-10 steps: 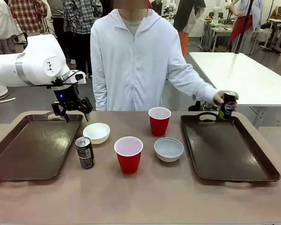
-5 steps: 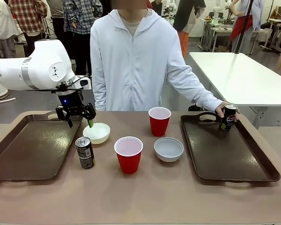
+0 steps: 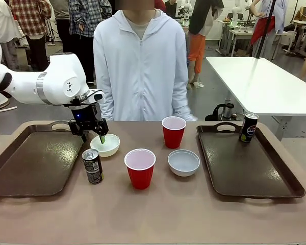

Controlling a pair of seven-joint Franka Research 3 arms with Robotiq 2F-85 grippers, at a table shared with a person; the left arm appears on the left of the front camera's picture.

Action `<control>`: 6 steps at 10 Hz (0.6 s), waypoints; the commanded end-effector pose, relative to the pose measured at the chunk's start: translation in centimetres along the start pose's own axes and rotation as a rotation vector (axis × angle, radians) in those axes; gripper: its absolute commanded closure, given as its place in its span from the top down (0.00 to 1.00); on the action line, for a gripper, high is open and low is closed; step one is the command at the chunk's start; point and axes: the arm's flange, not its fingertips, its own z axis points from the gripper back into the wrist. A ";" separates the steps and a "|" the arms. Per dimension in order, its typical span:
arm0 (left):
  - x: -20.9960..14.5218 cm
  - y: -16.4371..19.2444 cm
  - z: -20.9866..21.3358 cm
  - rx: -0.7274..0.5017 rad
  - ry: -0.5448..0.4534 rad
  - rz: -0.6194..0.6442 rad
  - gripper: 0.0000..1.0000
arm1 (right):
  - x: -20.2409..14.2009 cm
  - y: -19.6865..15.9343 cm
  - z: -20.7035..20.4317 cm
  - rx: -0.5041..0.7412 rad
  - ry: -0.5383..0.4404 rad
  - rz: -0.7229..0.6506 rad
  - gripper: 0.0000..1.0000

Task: Prepare tableware on both trays.
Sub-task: Pick up a Picnic Bowl from the table and place it on a Handle tray.

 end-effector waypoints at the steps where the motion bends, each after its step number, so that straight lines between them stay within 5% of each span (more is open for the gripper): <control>1: 0.8 -0.8 0.4 -0.021 -0.023 -0.038 0.08 | 0.0 -0.1 0.0 0.017 -0.004 0.002 1.00; 2: 0.8 -1.1 0.9 -0.021 -0.032 -0.038 0.00 | 0.0 -0.1 0.0 0.017 -0.004 0.002 1.00; 4: 1.1 -1.0 1.1 -0.017 -0.023 -0.029 0.00 | 0.0 -0.1 0.0 0.017 -0.004 0.002 1.00; 5: 1.1 -0.9 1.0 -0.014 -0.016 -0.022 0.11 | 0.0 -0.1 0.0 0.017 -0.004 0.002 1.00; 6: 1.2 -0.9 1.0 -0.012 -0.009 -0.017 0.02 | 0.0 -0.1 0.0 0.017 -0.004 0.002 1.00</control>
